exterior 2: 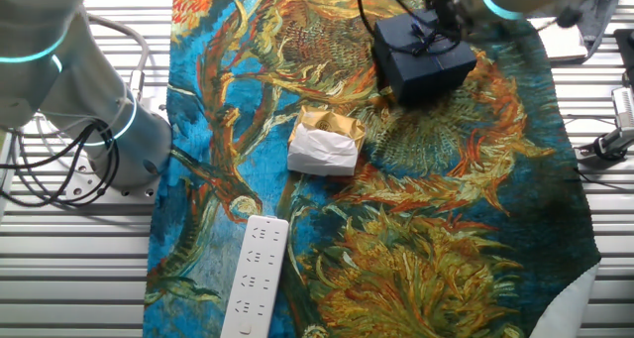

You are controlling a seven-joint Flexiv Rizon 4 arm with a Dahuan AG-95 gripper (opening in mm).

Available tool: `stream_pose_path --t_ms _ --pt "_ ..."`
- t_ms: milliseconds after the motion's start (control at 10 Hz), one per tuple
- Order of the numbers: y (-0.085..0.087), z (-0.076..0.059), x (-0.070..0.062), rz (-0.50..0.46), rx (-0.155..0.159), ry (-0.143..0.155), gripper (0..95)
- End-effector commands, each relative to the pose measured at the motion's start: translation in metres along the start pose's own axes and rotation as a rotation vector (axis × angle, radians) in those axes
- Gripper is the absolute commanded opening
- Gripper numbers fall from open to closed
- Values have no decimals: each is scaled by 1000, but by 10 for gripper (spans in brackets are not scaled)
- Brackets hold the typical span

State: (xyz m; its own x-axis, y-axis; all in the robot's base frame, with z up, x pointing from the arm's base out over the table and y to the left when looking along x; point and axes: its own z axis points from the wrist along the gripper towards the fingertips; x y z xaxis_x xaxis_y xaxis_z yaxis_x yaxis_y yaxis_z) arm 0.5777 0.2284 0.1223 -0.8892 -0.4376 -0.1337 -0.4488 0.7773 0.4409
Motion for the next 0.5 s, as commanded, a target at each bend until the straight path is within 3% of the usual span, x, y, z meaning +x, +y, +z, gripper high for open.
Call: stream_pose_path --t_ms 100,400,500 --pt "1 -4 0 -73 37 27 570" --pt "4 -14 5 -116 57 76 570" --pt "6 -17 6 -124 54 77 570"
